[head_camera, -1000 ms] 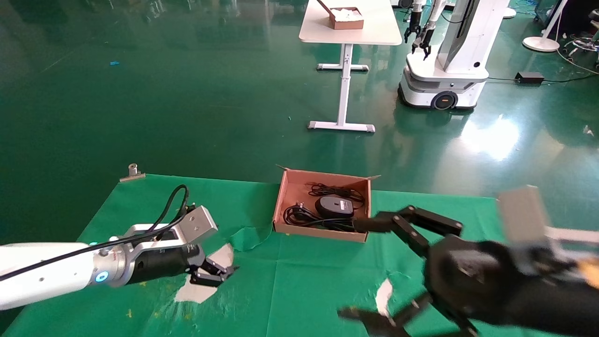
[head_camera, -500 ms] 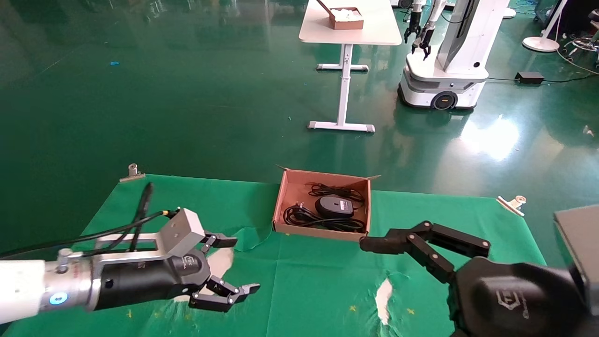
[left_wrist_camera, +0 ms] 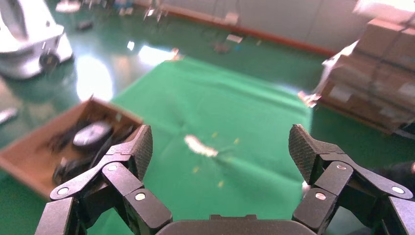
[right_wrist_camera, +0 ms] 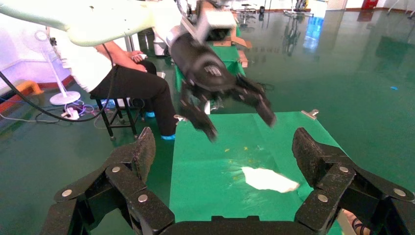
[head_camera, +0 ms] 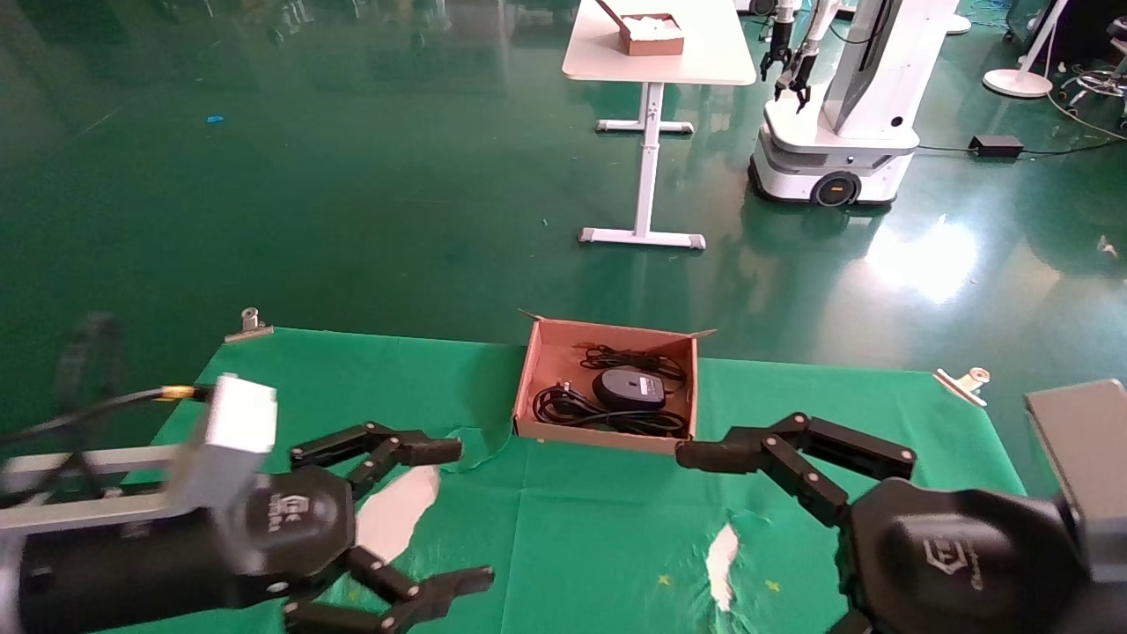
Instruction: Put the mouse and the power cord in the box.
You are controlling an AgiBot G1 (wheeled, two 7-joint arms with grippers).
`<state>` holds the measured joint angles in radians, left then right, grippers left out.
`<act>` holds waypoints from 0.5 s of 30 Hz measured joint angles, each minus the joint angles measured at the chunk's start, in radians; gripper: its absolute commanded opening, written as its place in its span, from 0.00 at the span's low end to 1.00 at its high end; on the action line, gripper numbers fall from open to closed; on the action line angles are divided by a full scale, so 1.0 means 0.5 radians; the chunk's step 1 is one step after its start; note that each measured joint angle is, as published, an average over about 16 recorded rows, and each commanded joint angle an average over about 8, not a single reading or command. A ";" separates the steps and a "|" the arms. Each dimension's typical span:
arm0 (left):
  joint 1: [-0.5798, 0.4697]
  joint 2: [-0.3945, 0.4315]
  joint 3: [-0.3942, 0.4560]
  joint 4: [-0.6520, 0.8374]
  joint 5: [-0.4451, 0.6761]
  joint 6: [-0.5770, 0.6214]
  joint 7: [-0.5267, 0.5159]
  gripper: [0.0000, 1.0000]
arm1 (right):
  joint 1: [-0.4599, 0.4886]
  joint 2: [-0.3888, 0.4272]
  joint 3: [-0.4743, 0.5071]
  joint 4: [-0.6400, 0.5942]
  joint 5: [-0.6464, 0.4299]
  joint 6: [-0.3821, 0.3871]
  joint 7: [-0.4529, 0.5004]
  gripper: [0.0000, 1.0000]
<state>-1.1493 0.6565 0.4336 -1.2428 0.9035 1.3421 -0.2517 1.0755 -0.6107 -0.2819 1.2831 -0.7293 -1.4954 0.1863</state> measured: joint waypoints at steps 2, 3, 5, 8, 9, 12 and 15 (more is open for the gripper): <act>0.033 -0.020 -0.068 -0.018 -0.076 0.068 0.028 1.00 | 0.000 0.000 0.000 0.000 0.000 0.000 0.000 1.00; 0.049 -0.030 -0.102 -0.027 -0.114 0.102 0.042 1.00 | 0.000 0.000 0.000 0.000 0.001 0.000 0.000 1.00; 0.081 -0.049 -0.167 -0.045 -0.188 0.166 0.068 1.00 | 0.000 0.001 0.000 0.000 0.001 0.000 0.000 1.00; 0.120 -0.072 -0.249 -0.067 -0.279 0.247 0.100 1.00 | -0.001 0.001 0.000 0.001 0.002 -0.001 0.000 1.00; 0.131 -0.079 -0.271 -0.072 -0.304 0.269 0.108 1.00 | -0.001 0.002 0.000 0.001 0.003 -0.001 -0.001 1.00; 0.155 -0.093 -0.321 -0.086 -0.360 0.319 0.127 1.00 | -0.001 0.002 0.000 0.001 0.003 -0.001 -0.001 1.00; 0.169 -0.101 -0.347 -0.093 -0.391 0.345 0.137 1.00 | -0.002 0.003 0.000 0.002 0.004 -0.001 -0.001 1.00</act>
<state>-1.0650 0.6058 0.2599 -1.2893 0.7081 1.5148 -0.1832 1.0747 -0.6094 -0.2818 1.2839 -0.7275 -1.4960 0.1859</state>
